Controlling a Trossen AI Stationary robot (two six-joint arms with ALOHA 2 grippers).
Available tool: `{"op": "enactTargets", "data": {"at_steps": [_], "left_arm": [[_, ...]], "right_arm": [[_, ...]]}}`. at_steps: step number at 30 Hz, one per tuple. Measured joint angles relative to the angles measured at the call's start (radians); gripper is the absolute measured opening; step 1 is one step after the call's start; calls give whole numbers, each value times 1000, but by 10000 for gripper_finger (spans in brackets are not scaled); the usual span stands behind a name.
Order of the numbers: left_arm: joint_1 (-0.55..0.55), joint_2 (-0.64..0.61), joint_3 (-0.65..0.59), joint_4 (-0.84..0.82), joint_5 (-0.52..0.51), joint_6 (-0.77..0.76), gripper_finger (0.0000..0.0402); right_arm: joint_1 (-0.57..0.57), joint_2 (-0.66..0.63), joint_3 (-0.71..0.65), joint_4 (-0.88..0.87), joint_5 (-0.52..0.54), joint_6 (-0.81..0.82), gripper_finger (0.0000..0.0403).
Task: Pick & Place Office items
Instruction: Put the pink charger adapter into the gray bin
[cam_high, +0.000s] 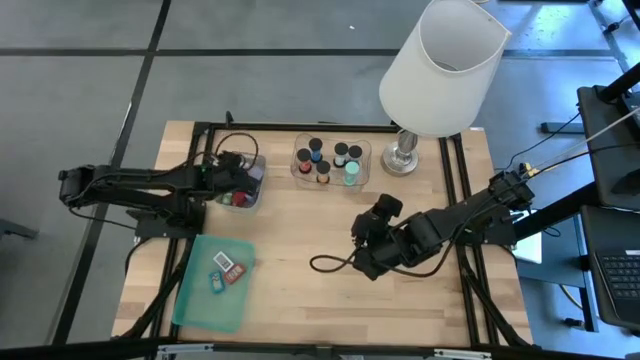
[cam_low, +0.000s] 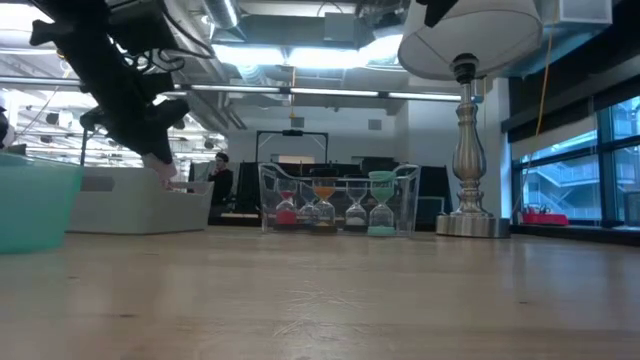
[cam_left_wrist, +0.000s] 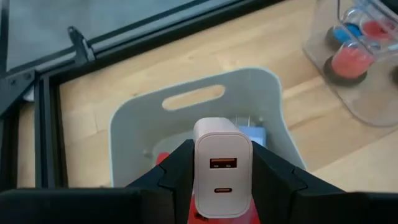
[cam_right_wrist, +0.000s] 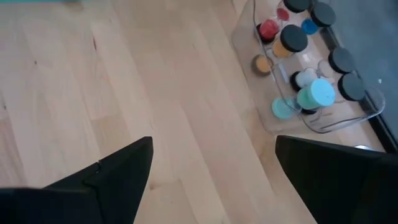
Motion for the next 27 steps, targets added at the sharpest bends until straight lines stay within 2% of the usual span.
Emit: {"op": "enactTargets", "data": {"at_steps": [12,19,27], "left_arm": [[-6,1,0,-13,-22,-12,127],[-6,1,0,-12,-29,-12,129],[-6,1,-1,-2,6,-11,187]], "right_arm": [[-1,0,0,17,137,21,341],[-1,0,0,39,148,18,341],[-1,0,0,39,147,17,341]]}}
